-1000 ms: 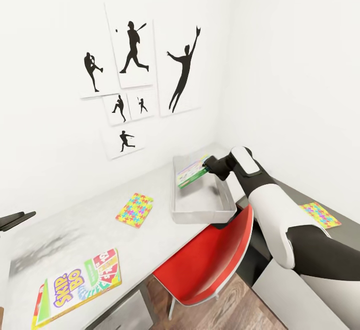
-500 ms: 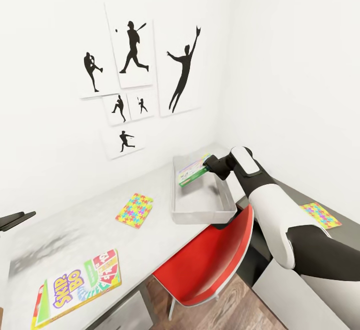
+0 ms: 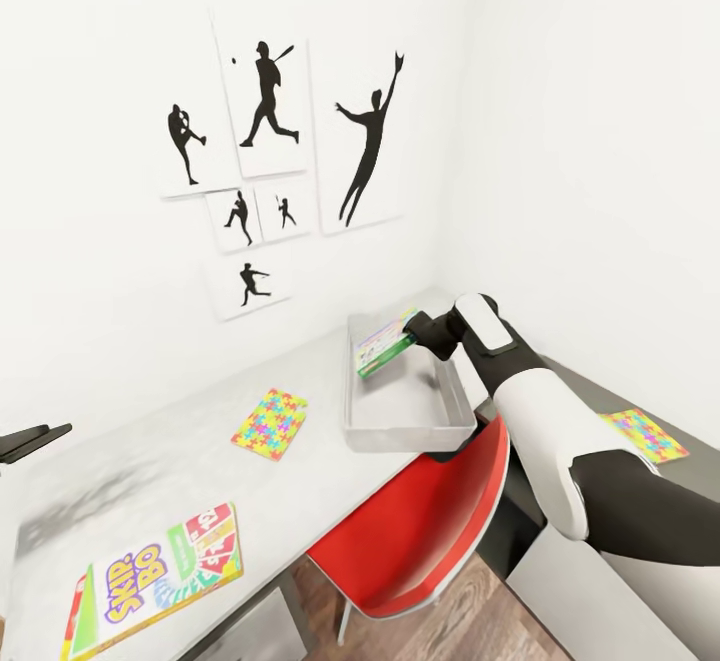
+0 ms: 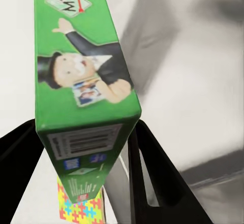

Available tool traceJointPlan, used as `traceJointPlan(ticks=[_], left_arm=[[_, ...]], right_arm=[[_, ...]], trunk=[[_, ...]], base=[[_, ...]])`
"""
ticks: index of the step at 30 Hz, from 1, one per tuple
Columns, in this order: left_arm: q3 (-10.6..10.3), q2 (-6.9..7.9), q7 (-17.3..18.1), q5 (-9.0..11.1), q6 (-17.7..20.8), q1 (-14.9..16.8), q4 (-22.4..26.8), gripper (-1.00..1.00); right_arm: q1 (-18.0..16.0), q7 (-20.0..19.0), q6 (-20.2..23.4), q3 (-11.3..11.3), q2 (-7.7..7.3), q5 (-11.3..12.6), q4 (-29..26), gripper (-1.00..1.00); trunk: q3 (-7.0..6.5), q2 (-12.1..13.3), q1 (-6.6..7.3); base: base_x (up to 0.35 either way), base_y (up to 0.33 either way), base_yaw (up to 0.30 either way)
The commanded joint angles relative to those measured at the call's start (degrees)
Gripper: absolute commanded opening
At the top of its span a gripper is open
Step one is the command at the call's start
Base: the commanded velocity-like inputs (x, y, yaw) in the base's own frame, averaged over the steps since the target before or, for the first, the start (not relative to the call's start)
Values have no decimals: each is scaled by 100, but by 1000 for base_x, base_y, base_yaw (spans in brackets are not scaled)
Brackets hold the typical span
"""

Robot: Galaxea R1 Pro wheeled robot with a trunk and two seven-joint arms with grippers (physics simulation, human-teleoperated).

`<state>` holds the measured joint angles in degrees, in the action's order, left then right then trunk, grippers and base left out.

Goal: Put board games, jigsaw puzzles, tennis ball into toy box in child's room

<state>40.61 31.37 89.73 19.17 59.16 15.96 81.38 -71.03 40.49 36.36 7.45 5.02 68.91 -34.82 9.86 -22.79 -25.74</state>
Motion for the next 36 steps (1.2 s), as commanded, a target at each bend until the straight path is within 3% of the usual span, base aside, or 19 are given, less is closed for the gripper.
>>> traceJointPlan(ticks=[1, 9, 36], left_arm=[[0, 1, 27, -9, 61, 7, 1, 100], [0, 1, 27, -8, 61, 7, 9, 100], [0, -19, 27, -9, 61, 5, 11, 100]], right_arm=[[-6, 48, 3, 27, -3, 41, -8, -100], [-7, 46, 3, 64, -2, 35, -8, -100], [-7, 46, 3, 72, -53, 35, -8, -100]], trunk=[[14, -12, -4], [38, -12, -4], [86, -12, -4]], base=[[28, 0, 110], [7, -16, 156], [23, -40, 4]])
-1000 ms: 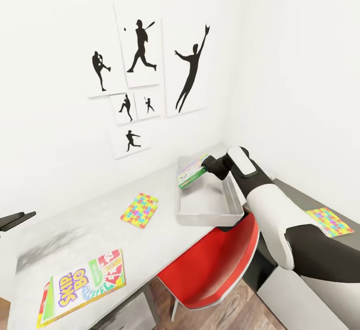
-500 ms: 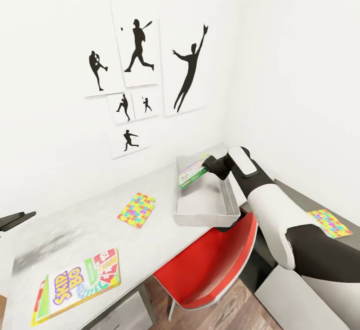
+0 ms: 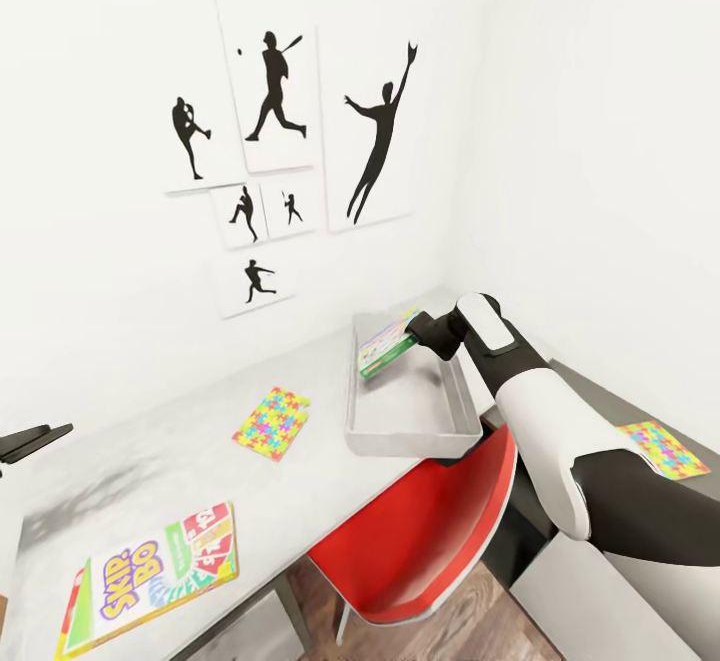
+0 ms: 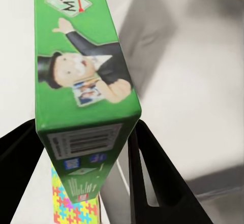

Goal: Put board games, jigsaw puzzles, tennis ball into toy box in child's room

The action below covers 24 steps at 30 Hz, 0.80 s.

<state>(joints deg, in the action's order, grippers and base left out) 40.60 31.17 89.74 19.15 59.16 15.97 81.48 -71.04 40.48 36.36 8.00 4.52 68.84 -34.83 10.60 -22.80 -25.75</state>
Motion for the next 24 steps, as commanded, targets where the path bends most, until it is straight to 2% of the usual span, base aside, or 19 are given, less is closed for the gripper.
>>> traceJointPlan(ticks=[1, 24], left_arm=[[1, -1, 26, -8, 61, 4, 0, 100], [8, -14, 26, -8, 55, 5, 5, 100]], right_arm=[[-6, 48, 3, 18, -3, 42, -7, -100], [-6, 48, 3, 18, 6, 42, -7, -100]], trunk=[[20, -12, -4], [36, -12, -4]], base=[[60, -19, 0], [37, -11, -15]])
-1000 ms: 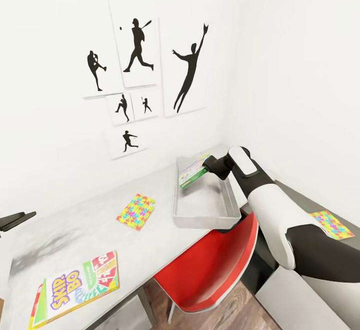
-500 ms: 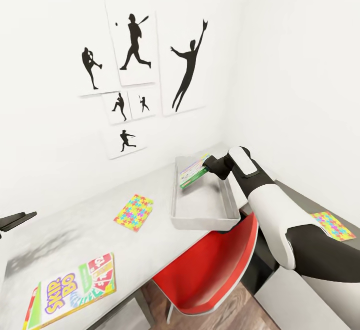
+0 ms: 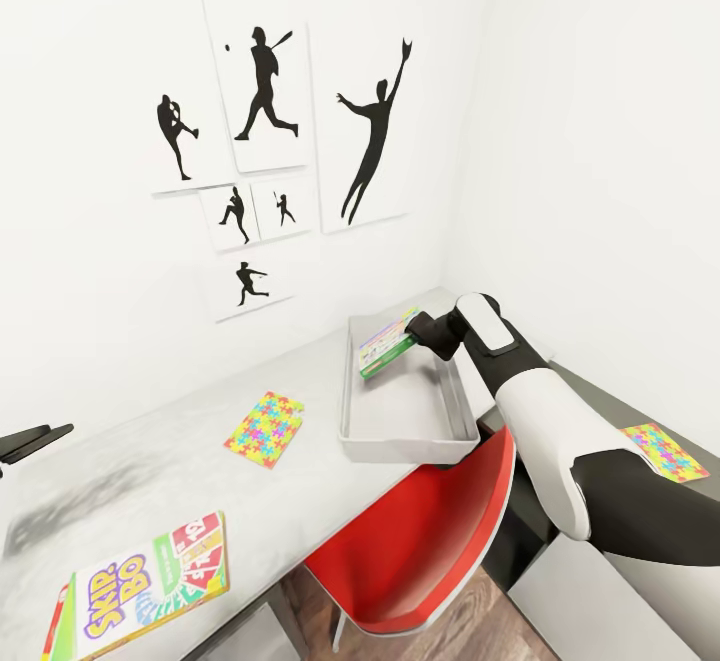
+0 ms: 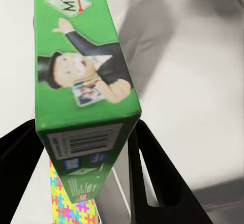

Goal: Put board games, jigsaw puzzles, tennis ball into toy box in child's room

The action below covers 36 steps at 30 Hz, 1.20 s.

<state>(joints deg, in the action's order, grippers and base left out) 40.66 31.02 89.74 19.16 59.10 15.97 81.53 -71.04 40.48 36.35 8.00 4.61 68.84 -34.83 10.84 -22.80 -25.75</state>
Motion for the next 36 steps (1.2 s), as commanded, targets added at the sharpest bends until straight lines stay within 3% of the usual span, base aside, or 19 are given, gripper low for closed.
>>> traceJointPlan(ticks=[1, 8, 11, 14, 20, 36], left_arm=[[2, 1, 26, -8, 63, 4, 1, 100], [0, 1, 26, -8, 59, 5, 0, 100], [12, -43, 26, 0, 67, -6, -5, 100], [12, -43, 26, 0, 67, -6, -5, 100], [12, -79, 26, -24, 67, -6, -5, 100], [12, -87, 26, -35, 67, -6, -5, 100]], right_arm=[[-6, 48, 4, 21, -2, 42, -7, -100], [-5, 48, 4, 26, -12, 42, -6, -100], [3, 40, -87, 5, 86, 7, 17, -100], [3, 40, -93, 7, 91, 7, 18, -100], [5, 24, -109, 52, -20, 16, 13, -100], [3, 22, -105, 61, -31, 24, 18, -100]], trunk=[[12, -12, -4], [12, -12, -4], [12, -12, -4], [12, -12, -4], [12, -12, -4], [12, -12, -4]], base=[[21, 18, -2], [50, 57, 0], [0, 0, 0], [0, 0, 0], [0, 0, 0], [9, 0, 0]])
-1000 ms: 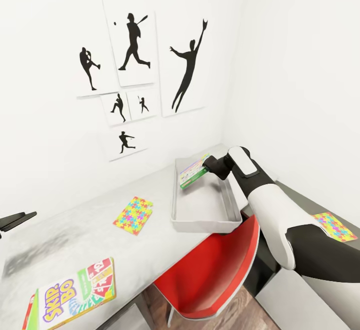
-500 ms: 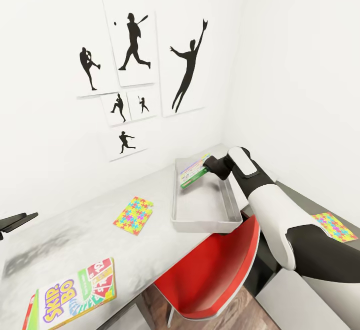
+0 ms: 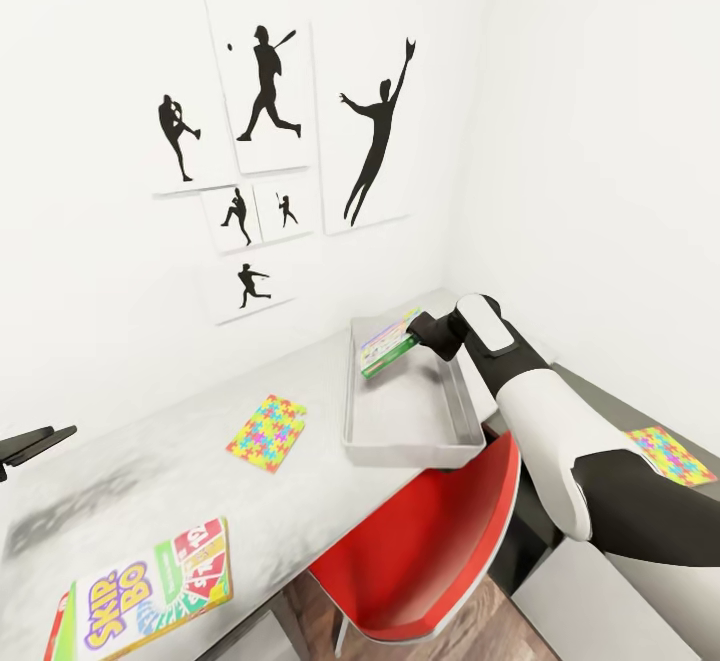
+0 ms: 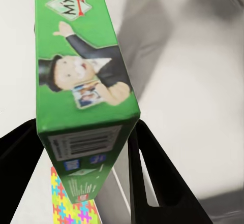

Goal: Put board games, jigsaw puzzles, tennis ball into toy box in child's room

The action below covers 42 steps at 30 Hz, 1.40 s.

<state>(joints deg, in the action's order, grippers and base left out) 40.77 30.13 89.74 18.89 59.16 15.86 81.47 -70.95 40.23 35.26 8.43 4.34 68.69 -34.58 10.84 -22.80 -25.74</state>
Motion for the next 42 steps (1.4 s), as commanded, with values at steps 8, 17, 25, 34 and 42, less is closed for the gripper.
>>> traceJointPlan(ticks=[8, 17, 25, 34, 42], left_arm=[[1, 1, 26, -9, 61, 5, 1, 100], [1, 1, 26, -9, 61, 5, 1, 100], [1, 1, 26, 0, 61, 5, 1, 100], [1, 1, 26, 9, 61, 5, 1, 100], [1, -6, 26, 13, 61, 5, 1, 100]], right_arm=[[-5, 46, 7, 18, -3, 40, -5, -100], [-6, 46, 7, 18, -3, 40, -5, -100], [-6, 46, 7, 18, -3, 40, -5, -100], [-6, 46, 6, 18, -3, 39, -1, -100], [-5, 46, 4, 18, -3, 37, 4, -100]], trunk=[[12, -12, -4], [12, -12, -4], [12, -12, -4], [12, -12, -4], [12, -12, -4]], base=[[49, 0, 0], [77, 0, 0], [20, 0, 0], [41, 0, 0], [7, 0, 0]])
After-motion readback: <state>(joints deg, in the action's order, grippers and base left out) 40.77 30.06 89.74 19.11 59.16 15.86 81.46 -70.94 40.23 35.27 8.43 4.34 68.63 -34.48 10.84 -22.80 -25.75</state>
